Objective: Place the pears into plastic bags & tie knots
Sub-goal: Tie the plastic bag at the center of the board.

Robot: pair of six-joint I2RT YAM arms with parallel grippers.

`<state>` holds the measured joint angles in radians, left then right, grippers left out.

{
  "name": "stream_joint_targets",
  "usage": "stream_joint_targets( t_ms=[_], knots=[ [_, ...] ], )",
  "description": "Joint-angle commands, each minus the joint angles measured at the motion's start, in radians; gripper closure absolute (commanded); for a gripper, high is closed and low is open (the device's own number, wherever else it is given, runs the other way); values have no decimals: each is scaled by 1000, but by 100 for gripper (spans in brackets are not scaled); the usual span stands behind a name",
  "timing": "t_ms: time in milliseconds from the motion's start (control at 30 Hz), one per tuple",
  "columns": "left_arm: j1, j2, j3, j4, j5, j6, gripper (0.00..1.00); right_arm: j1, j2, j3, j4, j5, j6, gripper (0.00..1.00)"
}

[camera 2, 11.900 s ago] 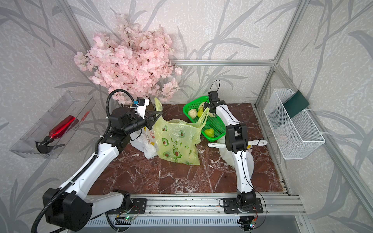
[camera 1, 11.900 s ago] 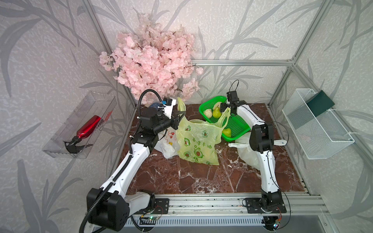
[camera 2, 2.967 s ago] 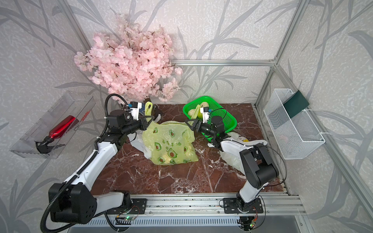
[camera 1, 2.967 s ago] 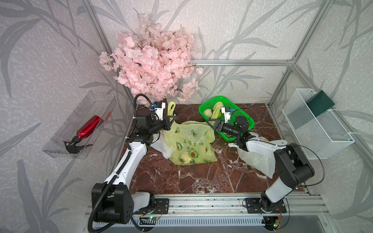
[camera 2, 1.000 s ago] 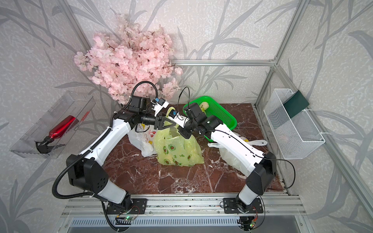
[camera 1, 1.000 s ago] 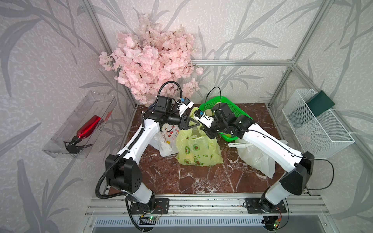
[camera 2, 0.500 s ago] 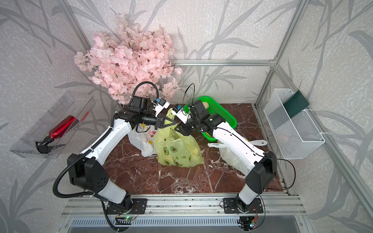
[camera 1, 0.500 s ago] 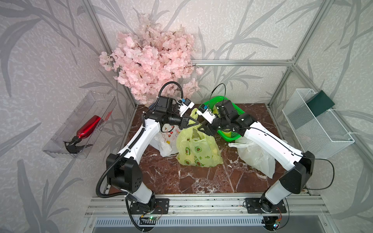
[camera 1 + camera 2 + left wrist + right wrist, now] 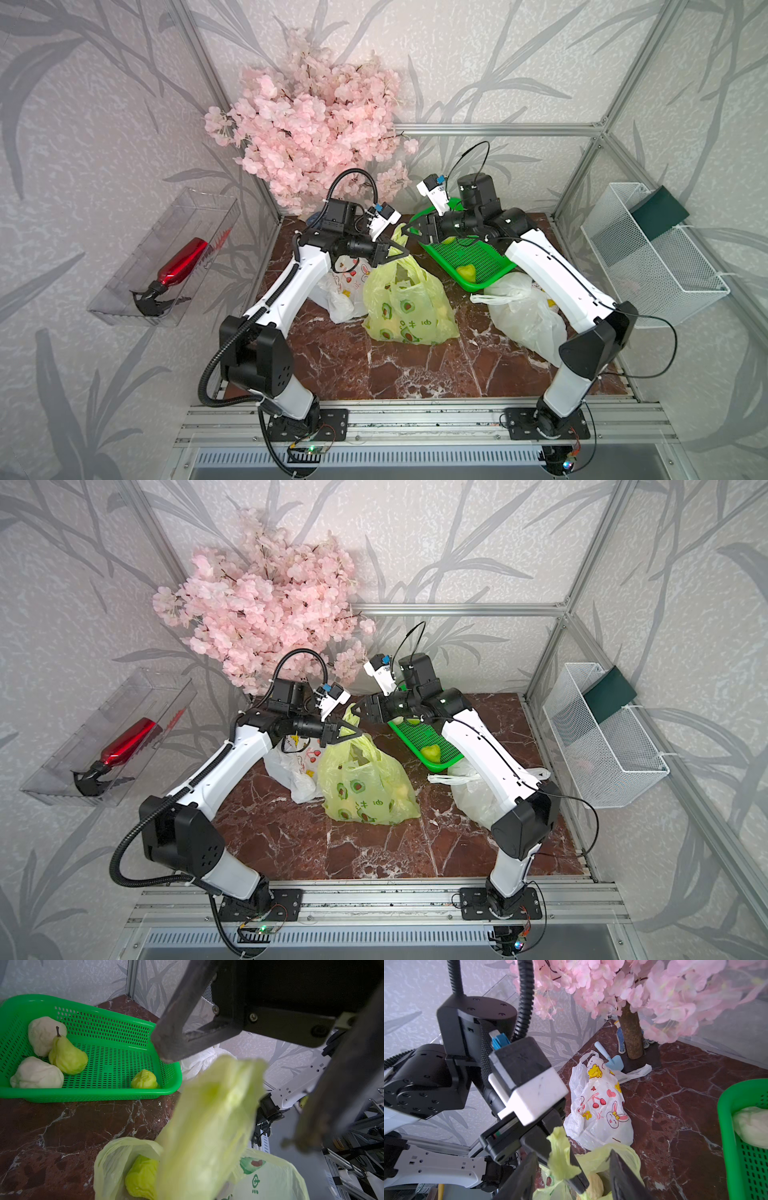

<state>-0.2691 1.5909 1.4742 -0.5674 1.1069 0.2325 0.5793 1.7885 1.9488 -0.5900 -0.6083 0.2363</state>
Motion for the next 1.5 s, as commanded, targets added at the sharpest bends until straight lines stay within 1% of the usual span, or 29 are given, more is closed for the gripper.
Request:
stream_joint_targets(
  t_ms=[0,67,200,300,367,433,567,600,733,767,900,967,1033,1100,1233,1333,1467],
  knots=[
    [-4,0,6,-14,4,42,99,13,30,67,-56,-22,-9,46],
    [-4,0,8,-12,7,39,99,17,49,87,-70,-21,-17,54],
    [-1,-9,16,-30,-2,41,96,11,53,88,-80,5,-41,87],
    [16,-21,11,-67,-7,45,92,-24,-9,-9,27,-27,9,97],
    [27,-34,-10,-55,-7,26,89,-40,-42,-50,63,-41,21,100],
    [31,-41,-23,-41,4,13,87,-49,-65,-74,71,-40,22,100],
    [34,-46,-27,-26,16,-14,87,-59,-76,-111,72,-37,15,100],
    [37,-47,-27,-26,20,-15,87,-59,-109,-121,72,-33,14,100],
    [42,-42,-22,-14,12,-41,100,-60,-149,-164,66,-21,6,100],
    [44,-40,-23,-7,4,-52,100,-58,-161,-178,61,-18,4,100],
    [54,-50,-37,119,-54,-189,100,-20,-234,-294,3,68,-31,100],
    [57,-56,-48,190,-69,-255,100,5,-272,-371,-5,94,-18,100],
    [57,-55,-46,221,-68,-285,100,44,-310,-448,20,92,22,100],
    [56,-54,-46,240,-64,-304,100,92,-325,-491,39,81,60,100],
    [56,-52,-37,247,-64,-312,100,172,-290,-570,94,39,154,100],
    [53,-58,-34,251,-56,-318,100,173,-243,-668,213,-1,218,100],
    [50,-67,-47,228,-30,-308,100,134,-200,-715,391,-47,268,100]
  ],
)
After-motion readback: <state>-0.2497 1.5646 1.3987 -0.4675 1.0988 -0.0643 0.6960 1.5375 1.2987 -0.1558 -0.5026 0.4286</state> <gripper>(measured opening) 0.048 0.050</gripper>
